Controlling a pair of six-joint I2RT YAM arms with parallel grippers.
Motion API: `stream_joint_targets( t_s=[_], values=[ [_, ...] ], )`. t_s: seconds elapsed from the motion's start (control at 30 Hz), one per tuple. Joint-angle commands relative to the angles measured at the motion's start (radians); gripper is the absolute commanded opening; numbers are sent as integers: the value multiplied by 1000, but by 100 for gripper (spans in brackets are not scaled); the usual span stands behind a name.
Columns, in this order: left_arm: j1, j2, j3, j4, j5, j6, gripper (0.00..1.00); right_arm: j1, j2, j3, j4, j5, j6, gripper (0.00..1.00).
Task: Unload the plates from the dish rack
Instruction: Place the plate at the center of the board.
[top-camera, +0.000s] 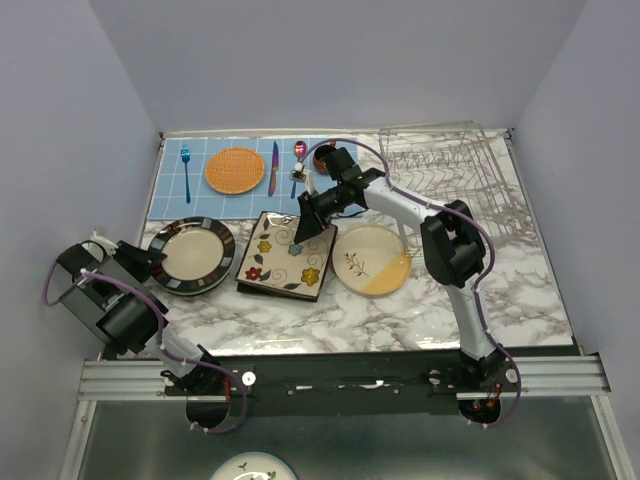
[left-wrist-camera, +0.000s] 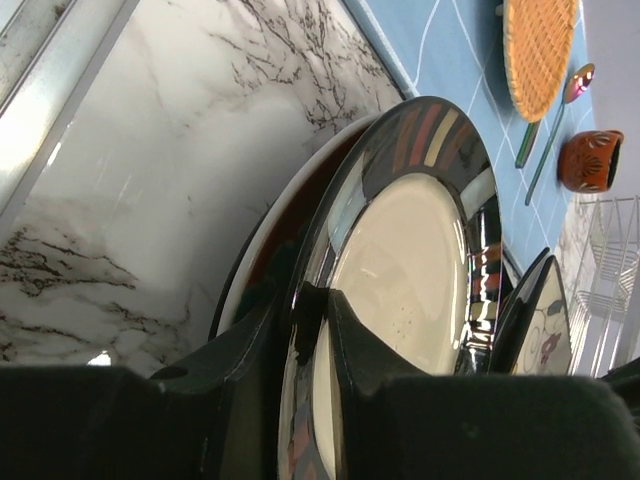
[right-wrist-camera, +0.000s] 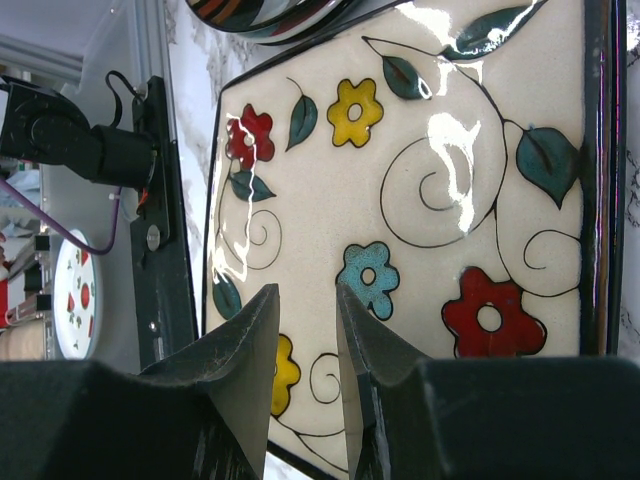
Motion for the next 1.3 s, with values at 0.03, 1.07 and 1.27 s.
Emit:
stream_joint_targets(
  t_s=[0.03,1.07,1.27],
  values=[
    [17,-23,5,-39,-354,103,30,9,33,22,12,-13,3,37],
    [7,-72,97,-157,-365,198,43,10,39,24,16,-13,6,37],
    [-15,-78,100,-164,-351,211,43,10,37,24,15,-10,1,37]
  ],
)
